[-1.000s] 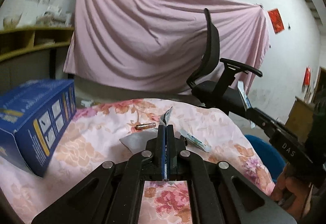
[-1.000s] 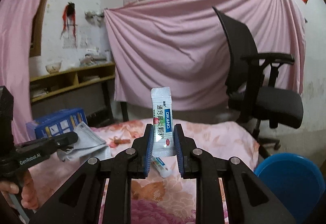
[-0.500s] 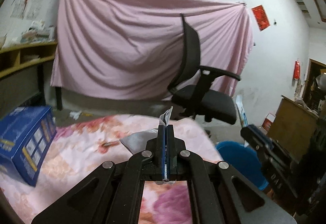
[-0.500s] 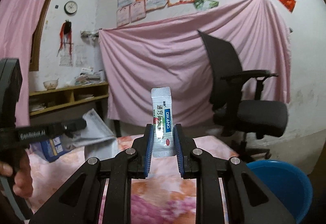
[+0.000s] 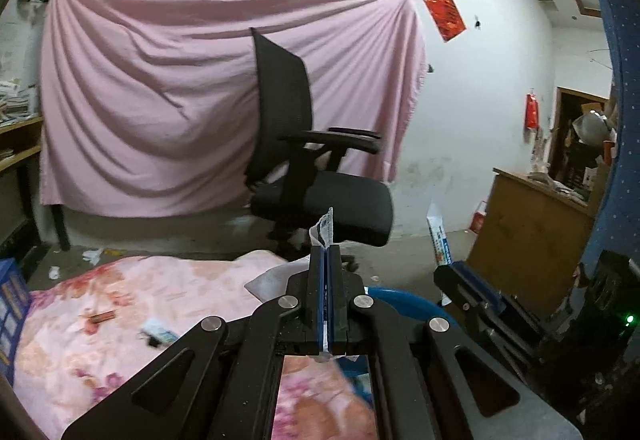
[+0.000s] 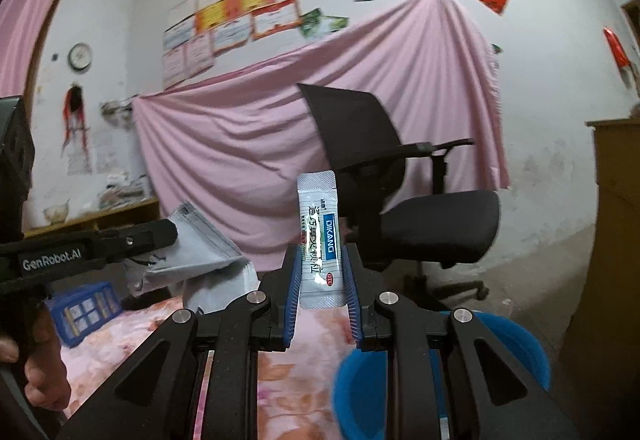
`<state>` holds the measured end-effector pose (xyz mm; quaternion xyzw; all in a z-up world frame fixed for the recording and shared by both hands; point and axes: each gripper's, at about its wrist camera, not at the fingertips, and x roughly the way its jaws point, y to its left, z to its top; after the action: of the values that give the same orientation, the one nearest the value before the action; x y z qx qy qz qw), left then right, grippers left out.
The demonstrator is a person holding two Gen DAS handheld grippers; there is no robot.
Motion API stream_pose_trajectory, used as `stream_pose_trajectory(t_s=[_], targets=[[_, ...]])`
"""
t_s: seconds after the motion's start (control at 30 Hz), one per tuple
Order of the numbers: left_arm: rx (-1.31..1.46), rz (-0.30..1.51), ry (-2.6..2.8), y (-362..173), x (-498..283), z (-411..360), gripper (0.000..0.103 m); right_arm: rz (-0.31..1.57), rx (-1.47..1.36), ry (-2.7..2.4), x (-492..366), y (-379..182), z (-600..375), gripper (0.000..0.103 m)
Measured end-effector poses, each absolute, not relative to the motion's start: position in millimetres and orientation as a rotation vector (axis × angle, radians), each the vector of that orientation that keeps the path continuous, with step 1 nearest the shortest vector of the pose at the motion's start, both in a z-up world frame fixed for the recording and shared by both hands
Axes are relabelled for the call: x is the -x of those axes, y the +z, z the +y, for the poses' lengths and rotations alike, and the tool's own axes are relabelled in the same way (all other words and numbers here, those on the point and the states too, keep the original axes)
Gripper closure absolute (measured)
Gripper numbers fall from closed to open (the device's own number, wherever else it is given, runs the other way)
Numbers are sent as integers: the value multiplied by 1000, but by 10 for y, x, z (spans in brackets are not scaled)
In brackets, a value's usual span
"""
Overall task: Collect trash
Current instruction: 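Carry the sachet and mask over the blue basin and open both tools, then move both open tools back over the bed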
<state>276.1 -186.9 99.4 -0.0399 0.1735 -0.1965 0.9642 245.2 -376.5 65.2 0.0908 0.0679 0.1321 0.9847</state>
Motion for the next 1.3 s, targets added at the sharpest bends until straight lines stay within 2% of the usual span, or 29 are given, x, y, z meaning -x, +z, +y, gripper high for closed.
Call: stream_pose_trajectory(t_s=[0.27, 0.4, 0.6, 0.83, 0.93, 1.0, 1.07, 1.13, 1.3], targets=[[68, 395, -457, 978, -2911, -2279, 103, 168, -278, 183, -2483, 633, -4216, 82], [52, 445, -469, 886, -2984, -2417, 103, 243, -331, 170, -2612, 545, -4340, 82], [83, 532, -475, 725, -3133, -2521, 103, 347, -367, 161, -2773, 409, -4388, 82], [110, 588, -473, 628, -3235, -2563, 103, 370, -378, 136, -2790, 383, -4456, 80], [91, 610, -462, 575, -3277, -2572, 96, 378, -384, 116, -2795, 368, -4504, 73], [109, 617, -464, 529, -3276, -2530, 85, 382, -389, 106, -2802, 363, -4528, 69], [133, 610, -462, 498, -3255, -2477, 70, 386, -393, 98, -2797, 359, -4544, 64], [150, 610, -452, 468, -3238, -2413, 68, 387, -393, 92, -2793, 359, -4552, 57], [141, 610, -422, 474, -3188, -2284, 66, 379, -365, 81, -2774, 380, -4513, 49]])
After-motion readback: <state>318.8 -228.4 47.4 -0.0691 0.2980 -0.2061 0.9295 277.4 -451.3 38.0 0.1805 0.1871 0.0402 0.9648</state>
